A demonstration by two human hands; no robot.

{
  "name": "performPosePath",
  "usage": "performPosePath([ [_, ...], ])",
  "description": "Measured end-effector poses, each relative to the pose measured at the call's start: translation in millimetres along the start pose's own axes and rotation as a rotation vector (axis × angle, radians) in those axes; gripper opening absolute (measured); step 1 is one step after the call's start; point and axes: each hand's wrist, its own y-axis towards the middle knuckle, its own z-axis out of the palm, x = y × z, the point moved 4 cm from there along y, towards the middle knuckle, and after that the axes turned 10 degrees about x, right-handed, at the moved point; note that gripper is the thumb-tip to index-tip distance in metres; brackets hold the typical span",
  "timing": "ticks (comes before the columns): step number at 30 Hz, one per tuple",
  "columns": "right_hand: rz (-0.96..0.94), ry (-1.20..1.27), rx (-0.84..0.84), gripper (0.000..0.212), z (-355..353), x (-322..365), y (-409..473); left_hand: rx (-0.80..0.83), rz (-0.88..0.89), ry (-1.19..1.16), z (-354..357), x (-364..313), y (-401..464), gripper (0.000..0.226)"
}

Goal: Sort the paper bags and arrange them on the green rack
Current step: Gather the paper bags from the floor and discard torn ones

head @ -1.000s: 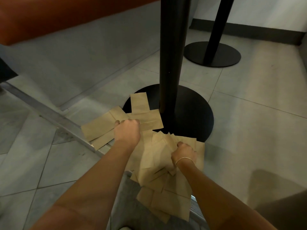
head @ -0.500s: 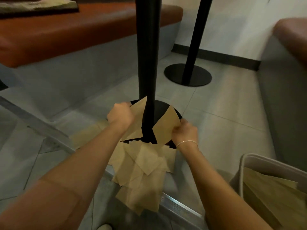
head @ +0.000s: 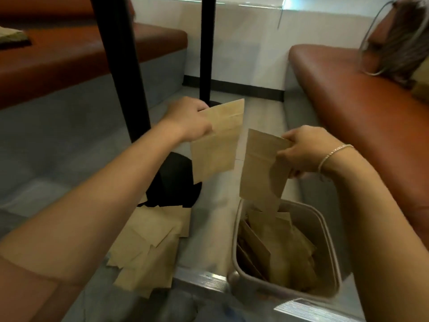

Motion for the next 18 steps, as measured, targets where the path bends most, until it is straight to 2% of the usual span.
performPosePath([
  [3,0.096,-0.094,0.083,0.017,3,-31,-13,0.094,0.018,-0.066,10,-18,-9,0.014],
  [6,0.173,-0.173,0.235,0.019,24,-46,-15,0.200,0.038,-0.134,25,-28,-18,0.014],
  [8,0.187,-0.171,0.302,0.027,33,-51,-15,0.260,0.077,-0.121,33,-36,-22,0.015],
  [10,0.150,-0.143,0.260,0.053,29,-52,-16,0.319,0.111,-0.085,41,-44,-26,0.016],
  [12,0.062,-0.095,0.118,0.076,14,-50,-19,0.389,0.125,-0.051,52,-50,-29,0.016],
  [14,-0.070,-0.001,0.015,0.084,1,-43,-25,0.448,0.134,-0.034,65,-56,-31,0.014],
  [16,-0.161,0.026,0.007,0.069,-4,-35,-29,0.484,0.153,-0.033,77,-64,-31,0.015],
  [18,-0.189,-0.041,-0.009,0.037,-6,-34,-28,0.511,0.174,-0.039,87,-73,-31,0.016],
])
